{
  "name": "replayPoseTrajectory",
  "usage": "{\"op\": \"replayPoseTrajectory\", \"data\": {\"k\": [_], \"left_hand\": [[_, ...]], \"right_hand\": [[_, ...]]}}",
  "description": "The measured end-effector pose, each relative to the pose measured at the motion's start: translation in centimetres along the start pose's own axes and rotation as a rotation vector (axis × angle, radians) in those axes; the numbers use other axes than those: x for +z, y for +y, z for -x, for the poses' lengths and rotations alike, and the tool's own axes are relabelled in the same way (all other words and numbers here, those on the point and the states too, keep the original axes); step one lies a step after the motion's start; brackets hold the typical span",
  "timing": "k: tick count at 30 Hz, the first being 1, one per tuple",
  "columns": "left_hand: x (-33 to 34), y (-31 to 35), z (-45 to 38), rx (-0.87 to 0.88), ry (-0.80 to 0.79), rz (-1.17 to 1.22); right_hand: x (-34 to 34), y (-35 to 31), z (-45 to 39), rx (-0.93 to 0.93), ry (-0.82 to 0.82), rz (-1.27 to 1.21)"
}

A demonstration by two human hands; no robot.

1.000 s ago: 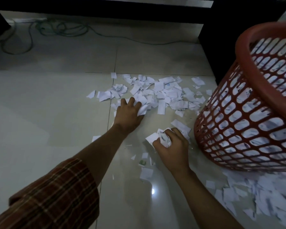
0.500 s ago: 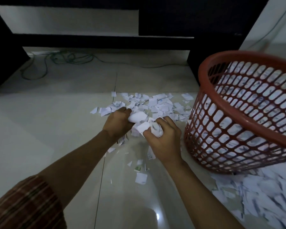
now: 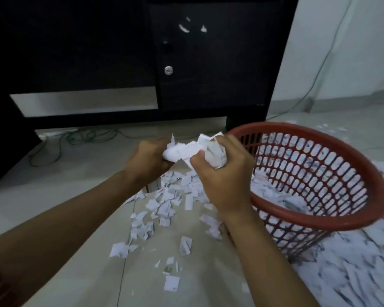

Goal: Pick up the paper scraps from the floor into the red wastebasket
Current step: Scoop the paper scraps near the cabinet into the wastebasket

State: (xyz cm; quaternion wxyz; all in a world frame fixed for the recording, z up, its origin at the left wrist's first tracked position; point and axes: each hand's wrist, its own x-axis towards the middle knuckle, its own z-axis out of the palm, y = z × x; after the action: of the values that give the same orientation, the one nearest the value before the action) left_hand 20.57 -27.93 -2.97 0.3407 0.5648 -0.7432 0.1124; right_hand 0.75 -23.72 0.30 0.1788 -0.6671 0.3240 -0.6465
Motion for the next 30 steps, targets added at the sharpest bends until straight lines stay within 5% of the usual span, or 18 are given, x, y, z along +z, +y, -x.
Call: {"op": "replayPoseTrajectory", "data": {"k": [10,18,24,30], "left_hand": [[0.2,9.8,-9.2,0.262,-0.117,0.063],[3.3,14.7,-10.5,0.215,-0.134,0.138],[4.7,16.2,-10.0,0.115,-0.096,0.229],[5.9,17.6,-10.5,-0.032,-0.256,0.338]], "right_hand": [[-10.0,3.2,-5.4,0.369,0.015,0.241],[-14.0,5.9,-5.7,0.689,-0.447,0.499],[-14.4,5.1,-5.9,0.634,-0.416,0.495],[-15.1,4.9,-5.3,0.628,-0.392,0.556]]}}
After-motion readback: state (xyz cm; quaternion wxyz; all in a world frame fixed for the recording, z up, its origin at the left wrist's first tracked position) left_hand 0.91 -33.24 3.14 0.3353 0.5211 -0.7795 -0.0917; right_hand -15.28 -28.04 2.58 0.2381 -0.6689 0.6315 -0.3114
